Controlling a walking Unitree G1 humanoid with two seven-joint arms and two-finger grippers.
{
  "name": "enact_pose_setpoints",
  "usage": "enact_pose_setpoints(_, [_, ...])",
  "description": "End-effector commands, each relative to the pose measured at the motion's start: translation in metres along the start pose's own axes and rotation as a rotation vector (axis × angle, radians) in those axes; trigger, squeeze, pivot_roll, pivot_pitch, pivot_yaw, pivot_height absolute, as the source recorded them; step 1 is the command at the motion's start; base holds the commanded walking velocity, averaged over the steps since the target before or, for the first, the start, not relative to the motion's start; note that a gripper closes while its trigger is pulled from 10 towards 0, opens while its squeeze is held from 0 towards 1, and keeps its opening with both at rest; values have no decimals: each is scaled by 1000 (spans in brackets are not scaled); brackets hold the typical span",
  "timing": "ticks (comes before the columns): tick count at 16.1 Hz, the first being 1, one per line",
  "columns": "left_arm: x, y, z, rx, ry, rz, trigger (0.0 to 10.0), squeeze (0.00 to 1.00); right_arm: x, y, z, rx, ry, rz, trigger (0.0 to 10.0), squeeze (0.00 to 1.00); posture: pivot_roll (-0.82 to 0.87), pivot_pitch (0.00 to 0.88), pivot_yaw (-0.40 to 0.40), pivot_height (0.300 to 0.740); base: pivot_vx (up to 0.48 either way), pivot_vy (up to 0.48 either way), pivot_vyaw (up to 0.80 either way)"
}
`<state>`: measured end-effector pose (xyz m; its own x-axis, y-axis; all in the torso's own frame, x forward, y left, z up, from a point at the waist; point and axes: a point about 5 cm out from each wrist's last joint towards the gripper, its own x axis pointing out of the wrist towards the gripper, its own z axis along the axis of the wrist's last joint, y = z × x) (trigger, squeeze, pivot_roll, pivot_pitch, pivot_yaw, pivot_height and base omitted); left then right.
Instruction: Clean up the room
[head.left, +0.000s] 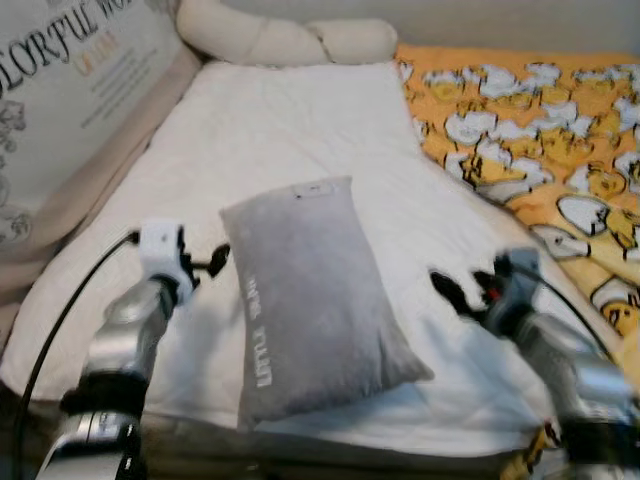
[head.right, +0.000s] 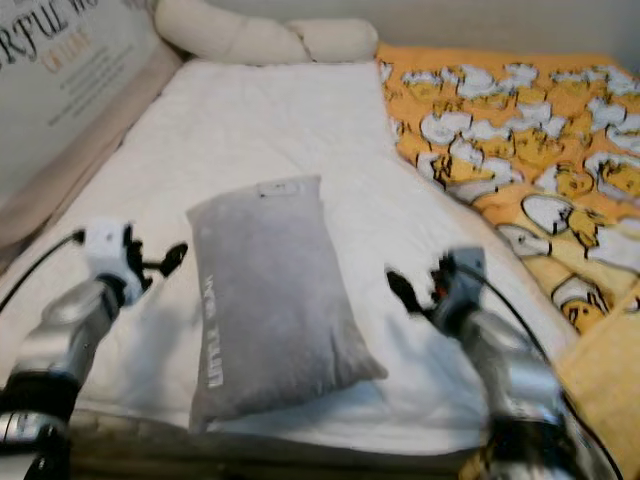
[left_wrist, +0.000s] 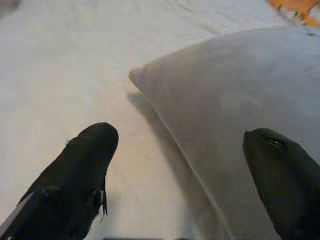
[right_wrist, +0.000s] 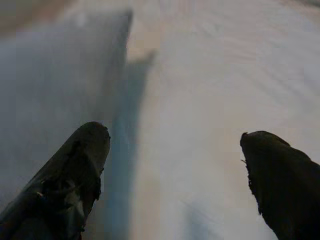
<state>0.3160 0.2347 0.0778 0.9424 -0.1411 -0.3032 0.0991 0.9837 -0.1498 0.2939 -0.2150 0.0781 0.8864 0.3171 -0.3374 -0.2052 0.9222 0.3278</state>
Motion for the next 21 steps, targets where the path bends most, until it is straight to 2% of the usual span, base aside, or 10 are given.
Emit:
enact_pose_setpoints(1, [-4,7,4,-45,-22,-3,10000,0,-1,-6,0,36,-15,-15,10000,1000,-60,0,34,740,0,0,0])
enact_pose_setpoints(2, [-8,11,3,-103,-26,-28,10000,0,5,-4,0,22,-14,-16,10000,1000,-50,0,28,740,0,0,0])
enact_pose_setpoints(4, [-20,20,-5,-323,-29,-129,10000,439,19,-3,13,162,-146,7,10000,1000,-33,0,16,740,0,0,0])
enact_pose_setpoints(5, [-25,24,-12,-390,-24,-138,10000,1000,24,0,14,238,-144,51,10000,1000,-33,0,20,740,0,0,0])
enact_pose_setpoints(11, [-38,13,-46,-672,76,-295,10000,1000,39,17,-4,409,-17,280,10000,1000,-31,0,24,740,0,0,0])
enact_pose_setpoints(13, [-33,0,-61,-822,115,-339,10000,1000,40,21,-31,406,109,260,10000,1000,-29,0,15,740,0,0,0])
enact_pose_setpoints(17, [-12,-38,-73,-757,227,-391,10000,1000,43,32,-59,438,239,233,10000,1000,-43,0,23,740,0,0,0])
enact_pose_setpoints(18, [-7,-48,-71,-735,238,-430,10000,612,46,40,-59,479,227,267,4980,0,-52,0,29,740,0,0,0])
enact_pose_setpoints(19, [-3,-56,-67,-722,238,-469,10000,0,48,46,-58,489,216,296,0,0,-59,0,34,740,0,0,0])
enact_pose_setpoints(21, [1,-65,-63,-713,246,-530,10000,0,50,54,-58,502,221,343,0,0,-66,0,40,740,0,0,0])
